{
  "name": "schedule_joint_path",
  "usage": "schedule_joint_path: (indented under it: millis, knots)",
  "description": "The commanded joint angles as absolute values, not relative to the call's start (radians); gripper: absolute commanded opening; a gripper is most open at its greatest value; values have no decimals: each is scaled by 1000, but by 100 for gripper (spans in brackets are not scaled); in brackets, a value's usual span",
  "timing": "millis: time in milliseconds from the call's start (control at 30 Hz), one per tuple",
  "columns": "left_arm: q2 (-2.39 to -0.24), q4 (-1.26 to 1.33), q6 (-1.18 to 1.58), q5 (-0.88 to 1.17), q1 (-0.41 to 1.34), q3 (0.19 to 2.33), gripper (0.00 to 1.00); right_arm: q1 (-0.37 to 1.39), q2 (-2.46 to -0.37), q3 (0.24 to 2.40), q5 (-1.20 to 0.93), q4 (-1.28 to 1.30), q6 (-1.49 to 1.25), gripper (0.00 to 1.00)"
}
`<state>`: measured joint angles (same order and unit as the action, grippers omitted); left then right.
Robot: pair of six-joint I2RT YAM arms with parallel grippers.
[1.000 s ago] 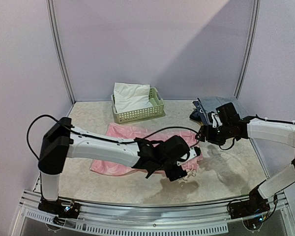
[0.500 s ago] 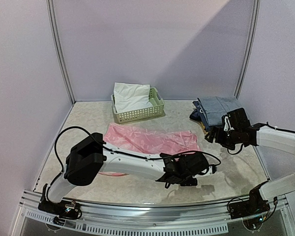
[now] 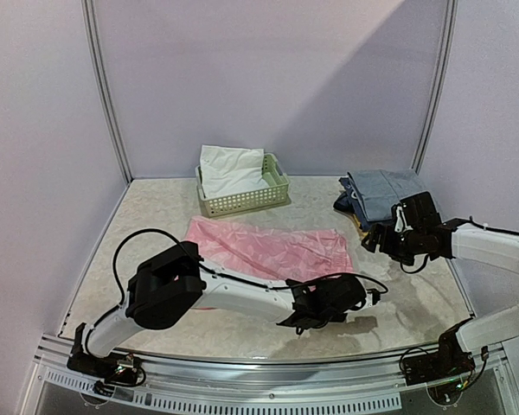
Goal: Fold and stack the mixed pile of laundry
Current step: Pick up the rectangle-folded shorts from the center of the board.
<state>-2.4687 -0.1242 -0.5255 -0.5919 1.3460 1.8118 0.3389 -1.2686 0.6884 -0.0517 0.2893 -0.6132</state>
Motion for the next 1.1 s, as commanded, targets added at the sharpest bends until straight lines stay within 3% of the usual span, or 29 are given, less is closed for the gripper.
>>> schedule_joint_path:
  millis: [0,233,400,800,1067]
  knots:
    - [-2431,18,-467,-592,1326,1714,0,332,-1254,668,-80,254,-631,99]
    - [-2248,235,-261,-430,1273,1466,0,330,-1249,648,-146,242,-670,99]
    - [-2194,340,-219,-388,1257,1358,0,330,-1257,631,-339,193,-718,99]
    - [-2134,479,-195,-355,1252,1238,0,335,-1442,577,-561,-63,-874,99]
    - [-2122,494,-189,-351,1256,1221,0,379,-1604,614,-587,-179,-924,99]
